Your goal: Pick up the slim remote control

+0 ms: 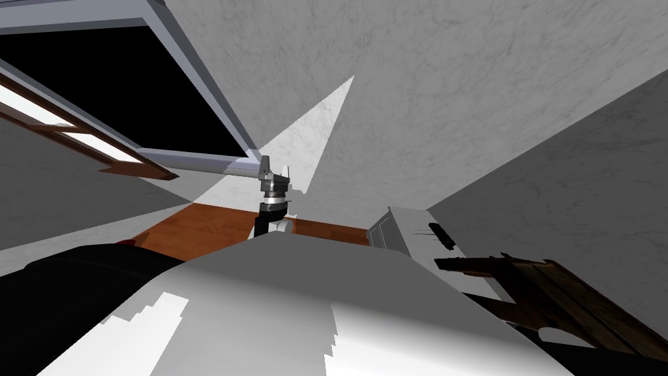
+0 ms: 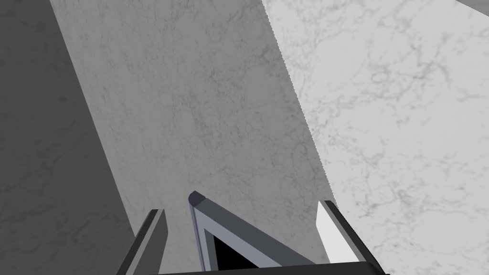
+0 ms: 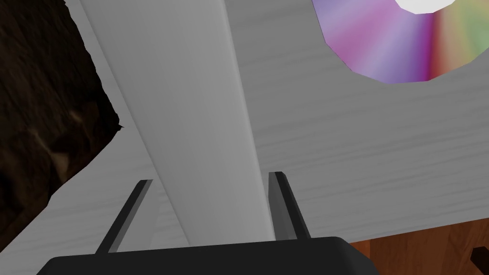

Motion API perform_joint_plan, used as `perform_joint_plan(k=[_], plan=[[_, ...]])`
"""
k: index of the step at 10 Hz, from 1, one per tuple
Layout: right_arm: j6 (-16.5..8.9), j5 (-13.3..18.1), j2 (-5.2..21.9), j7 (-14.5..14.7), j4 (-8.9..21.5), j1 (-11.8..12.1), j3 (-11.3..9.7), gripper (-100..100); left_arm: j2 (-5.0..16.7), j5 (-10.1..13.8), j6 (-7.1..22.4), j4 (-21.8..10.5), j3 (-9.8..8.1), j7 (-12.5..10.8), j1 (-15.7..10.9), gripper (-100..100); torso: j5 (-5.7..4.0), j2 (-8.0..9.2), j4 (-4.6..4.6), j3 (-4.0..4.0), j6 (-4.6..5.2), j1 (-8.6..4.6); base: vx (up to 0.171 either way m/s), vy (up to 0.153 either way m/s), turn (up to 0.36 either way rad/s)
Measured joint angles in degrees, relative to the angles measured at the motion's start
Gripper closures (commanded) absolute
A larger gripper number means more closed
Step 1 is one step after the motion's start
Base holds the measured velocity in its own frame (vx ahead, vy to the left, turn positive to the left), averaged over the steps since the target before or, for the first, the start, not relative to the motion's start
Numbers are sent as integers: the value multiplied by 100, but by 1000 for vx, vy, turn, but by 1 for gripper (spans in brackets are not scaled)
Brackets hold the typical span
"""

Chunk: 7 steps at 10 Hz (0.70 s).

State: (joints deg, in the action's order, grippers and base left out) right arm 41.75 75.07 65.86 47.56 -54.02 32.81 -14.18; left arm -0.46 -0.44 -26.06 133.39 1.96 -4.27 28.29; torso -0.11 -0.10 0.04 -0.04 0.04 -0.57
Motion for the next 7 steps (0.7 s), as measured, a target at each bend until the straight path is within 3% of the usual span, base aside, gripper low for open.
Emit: perform_joint_plan(k=[1,2,6,7], plan=[[0,-1,-1,-2,1,0,0,0,0,0,0,0,0,0,0,0,0,0,0,0,-1,0,0,0,0],[0,-1,-1,-2,1,0,0,100,0,0,0,0,0,0,0,0,0,0,0,0,-1,0,-44,-10,64],[-80,-276,430,-428,-429,79,-253,100,0,0,0,0,0,0,-1,0,9,20,6,12,-8,0,-63,-15,40],[-84,-282,444,-459,-448,83,-263,0,0,0,0,0,0,0,0,0,7,11,6,8,-6,2,-5,-1,-3]])
